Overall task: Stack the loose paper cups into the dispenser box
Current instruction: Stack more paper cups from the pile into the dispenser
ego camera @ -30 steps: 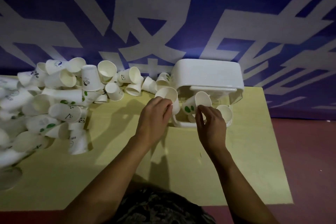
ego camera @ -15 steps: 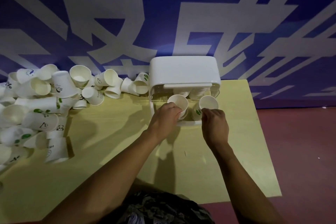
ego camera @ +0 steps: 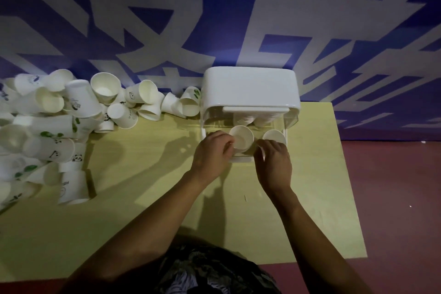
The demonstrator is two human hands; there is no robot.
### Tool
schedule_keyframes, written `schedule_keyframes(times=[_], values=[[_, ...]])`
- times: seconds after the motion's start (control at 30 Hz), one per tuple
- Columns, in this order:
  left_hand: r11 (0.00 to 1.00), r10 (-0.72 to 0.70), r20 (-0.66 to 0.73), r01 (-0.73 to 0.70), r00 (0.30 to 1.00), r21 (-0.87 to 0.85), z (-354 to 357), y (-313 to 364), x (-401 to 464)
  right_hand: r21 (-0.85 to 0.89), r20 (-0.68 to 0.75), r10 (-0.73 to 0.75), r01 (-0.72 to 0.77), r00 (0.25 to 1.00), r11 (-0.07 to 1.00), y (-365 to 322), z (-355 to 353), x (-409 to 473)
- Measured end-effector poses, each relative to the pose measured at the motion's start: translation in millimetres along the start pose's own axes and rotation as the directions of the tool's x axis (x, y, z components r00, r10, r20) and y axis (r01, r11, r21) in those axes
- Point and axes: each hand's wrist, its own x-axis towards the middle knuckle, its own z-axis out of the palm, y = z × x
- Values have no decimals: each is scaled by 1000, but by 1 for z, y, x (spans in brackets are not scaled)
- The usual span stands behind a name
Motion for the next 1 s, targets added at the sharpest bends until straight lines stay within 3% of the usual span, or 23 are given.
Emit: schedule_keyframes(times=[0.07, 0.13, 0.23, 0.33, 0.47, 0.57, 0.67, 0.73, 0.8, 0.87, 0.97, 1.0], values=[[985, -147, -56, 140, 988, -104, -17, -22, -17, 118, 22, -33, 30, 999, 992, -27, 3, -4], [923, -349, -103, 322, 932, -211, -34, -49, -35, 197, 66, -71, 56, 995, 979, -53, 15, -6], [744, -637, -117, 567, 762, -353, -63, -91, -62, 323, 181, -66, 4, 981, 946, -91, 38, -2], [487, -846, -83, 701, 526, -520, -88, -136, -91, 431, 317, -3, -141, 948, 891, -123, 62, 6], [-65, -983, 151, 573, 104, -817, -114, -177, -123, 532, 481, 228, -489, 846, 692, -157, 87, 19], [-257, -961, 274, 438, -26, -861, -121, -211, -147, 593, 518, 347, -621, 782, 512, -179, 99, 34], [-300, -954, 273, 331, -127, -895, -127, -236, -157, 630, 583, 426, -716, 692, 301, -192, 110, 52], [-277, -952, 225, 274, -205, -921, -134, -240, -155, 648, 614, 452, -740, 647, 179, -199, 115, 65], [-232, -955, 181, 211, -236, -950, -141, -243, -150, 643, 637, 490, -761, 596, 89, -206, 119, 79], [-171, -973, 89, 410, -212, -896, -144, -248, -150, 615, 667, 537, -788, 517, -6, -211, 125, 96], [-196, -973, 121, 429, -197, -882, -160, -243, -143, 563, 693, 575, -825, 436, -53, -219, 129, 118], [-155, -982, 63, 568, -178, -808, -158, -246, -146, 551, 700, 585, -831, 409, -79, -220, 131, 123]])
